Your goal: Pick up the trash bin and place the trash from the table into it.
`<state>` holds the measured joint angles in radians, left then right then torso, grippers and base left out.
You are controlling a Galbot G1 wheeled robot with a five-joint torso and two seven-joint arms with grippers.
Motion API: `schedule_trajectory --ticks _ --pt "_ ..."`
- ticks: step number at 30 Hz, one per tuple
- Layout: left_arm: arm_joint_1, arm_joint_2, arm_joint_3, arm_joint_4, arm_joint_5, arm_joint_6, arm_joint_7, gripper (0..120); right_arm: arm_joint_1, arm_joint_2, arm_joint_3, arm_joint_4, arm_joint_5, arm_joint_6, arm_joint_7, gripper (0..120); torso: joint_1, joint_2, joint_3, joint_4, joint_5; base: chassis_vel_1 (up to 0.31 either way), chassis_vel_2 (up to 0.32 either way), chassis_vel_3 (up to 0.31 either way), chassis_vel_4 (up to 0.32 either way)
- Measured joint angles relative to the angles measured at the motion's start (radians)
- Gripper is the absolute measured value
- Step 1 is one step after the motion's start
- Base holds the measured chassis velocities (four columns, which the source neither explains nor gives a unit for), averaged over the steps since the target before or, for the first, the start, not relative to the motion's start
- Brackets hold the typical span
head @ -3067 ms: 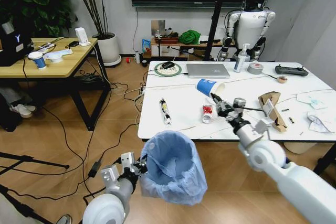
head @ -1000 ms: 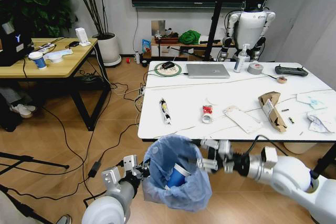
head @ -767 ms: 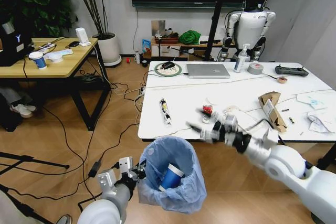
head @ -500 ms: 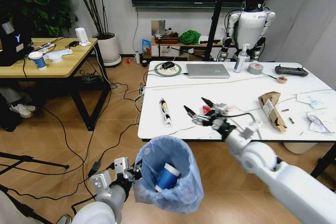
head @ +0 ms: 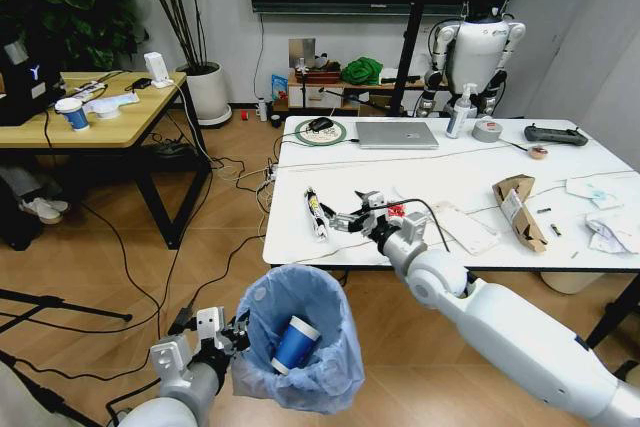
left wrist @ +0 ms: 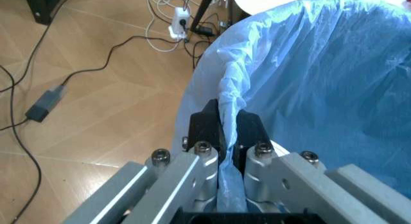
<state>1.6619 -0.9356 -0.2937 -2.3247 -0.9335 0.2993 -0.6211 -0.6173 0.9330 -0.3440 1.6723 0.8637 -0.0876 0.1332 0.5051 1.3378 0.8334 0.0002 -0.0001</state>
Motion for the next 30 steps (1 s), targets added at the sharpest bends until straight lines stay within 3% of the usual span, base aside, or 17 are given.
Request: schedule_trajectory --ticks 19,24,26,30 --pt "0.006 -0.02 0.001 -0.005 0.022 -0.004 0.0 0 0.085 0.109 -0.15 -0.188 0.017 -0.013 0.024 100 0.0 0.0 0.0 -0.0001 -0.0001 0.0 0.0 0.0 0.0" --pt "0.006 -0.024 0.002 -0.005 0.025 -0.005 0.001 0 0.097 0.12 -0.164 -0.224 0.028 0.022 -0.02 82 0.0 0.0 0.0 -0.0001 -0.0002 0.0 0.0 0.0 0.0" --pt "0.006 -0.024 0.002 -0.005 0.025 -0.005 0.001 0 0.097 0.12 -0.164 -0.225 0.029 0.023 -0.021 81 0.0 0.0 0.0 -0.0001 -0.0001 0.0 0.0 0.0 0.0" --pt "0.008 -0.026 0.002 -0.004 0.028 -0.007 0.002 0 0.097 0.117 -0.174 -0.227 0.031 0.028 -0.026 60 0.0 0.0 0.0 -0.0001 -0.0001 0.0 0.0 0.0 0.0"
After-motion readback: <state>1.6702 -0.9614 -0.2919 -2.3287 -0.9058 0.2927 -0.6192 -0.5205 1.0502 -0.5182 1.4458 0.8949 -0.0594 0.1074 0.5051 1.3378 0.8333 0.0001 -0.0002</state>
